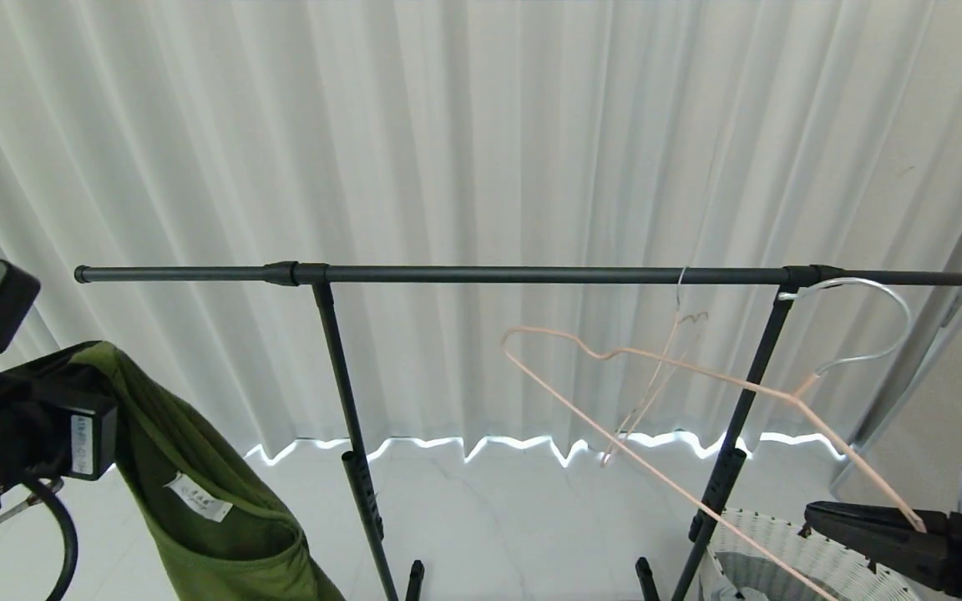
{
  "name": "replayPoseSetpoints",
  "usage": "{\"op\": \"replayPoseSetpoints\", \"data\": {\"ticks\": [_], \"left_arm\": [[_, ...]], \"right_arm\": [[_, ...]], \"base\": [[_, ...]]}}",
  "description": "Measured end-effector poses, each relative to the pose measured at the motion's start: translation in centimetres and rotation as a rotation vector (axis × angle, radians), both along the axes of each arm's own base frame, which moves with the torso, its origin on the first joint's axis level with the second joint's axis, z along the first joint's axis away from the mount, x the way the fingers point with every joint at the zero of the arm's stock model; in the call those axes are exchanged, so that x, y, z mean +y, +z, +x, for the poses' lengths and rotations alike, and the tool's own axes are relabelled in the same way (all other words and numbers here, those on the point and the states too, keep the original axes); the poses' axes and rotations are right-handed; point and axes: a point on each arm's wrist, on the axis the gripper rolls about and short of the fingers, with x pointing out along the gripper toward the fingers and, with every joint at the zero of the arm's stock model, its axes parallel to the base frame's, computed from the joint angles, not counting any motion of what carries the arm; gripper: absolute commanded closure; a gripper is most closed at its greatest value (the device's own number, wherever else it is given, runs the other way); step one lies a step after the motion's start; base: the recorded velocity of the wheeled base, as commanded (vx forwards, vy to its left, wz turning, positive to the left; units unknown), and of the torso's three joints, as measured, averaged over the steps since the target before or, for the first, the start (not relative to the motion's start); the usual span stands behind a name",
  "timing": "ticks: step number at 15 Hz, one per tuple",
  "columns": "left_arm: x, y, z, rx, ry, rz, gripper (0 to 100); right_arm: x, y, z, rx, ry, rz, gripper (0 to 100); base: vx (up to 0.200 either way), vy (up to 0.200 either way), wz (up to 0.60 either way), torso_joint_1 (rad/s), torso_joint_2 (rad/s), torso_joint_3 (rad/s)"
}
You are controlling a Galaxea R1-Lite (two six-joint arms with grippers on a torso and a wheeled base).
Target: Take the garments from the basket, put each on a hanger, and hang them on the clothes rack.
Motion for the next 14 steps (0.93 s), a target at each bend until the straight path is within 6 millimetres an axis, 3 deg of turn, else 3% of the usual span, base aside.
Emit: {"op": "replayPoseSetpoints", "data": {"ticks": [5, 8, 14], "left_arm": [[-2.4, 1.7, 3.7, 0.003, -0.046, -0.042, 100], [-3.9, 1.8, 5.4, 0.019, -0.073, -0.093, 100], [-6.1, 1.2, 8.0, 0.057, -0.097, -0.148, 100]], "right_arm": [[4.7, 0.6, 2.7, -0.001, 0.200, -0.075, 100], [7.3, 1.1, 3.8, -0.027, 0.280, -0.056, 100], [10.3, 0.4, 5.6, -0.014, 0.291, 0.042, 100]], "base": [[0.000, 0.000, 0.00, 0.000, 0.00, 0.000], [0.000, 0.000, 0.00, 0.000, 0.00, 0.000], [0.000, 0.000, 0.00, 0.000, 0.00, 0.000]]}}
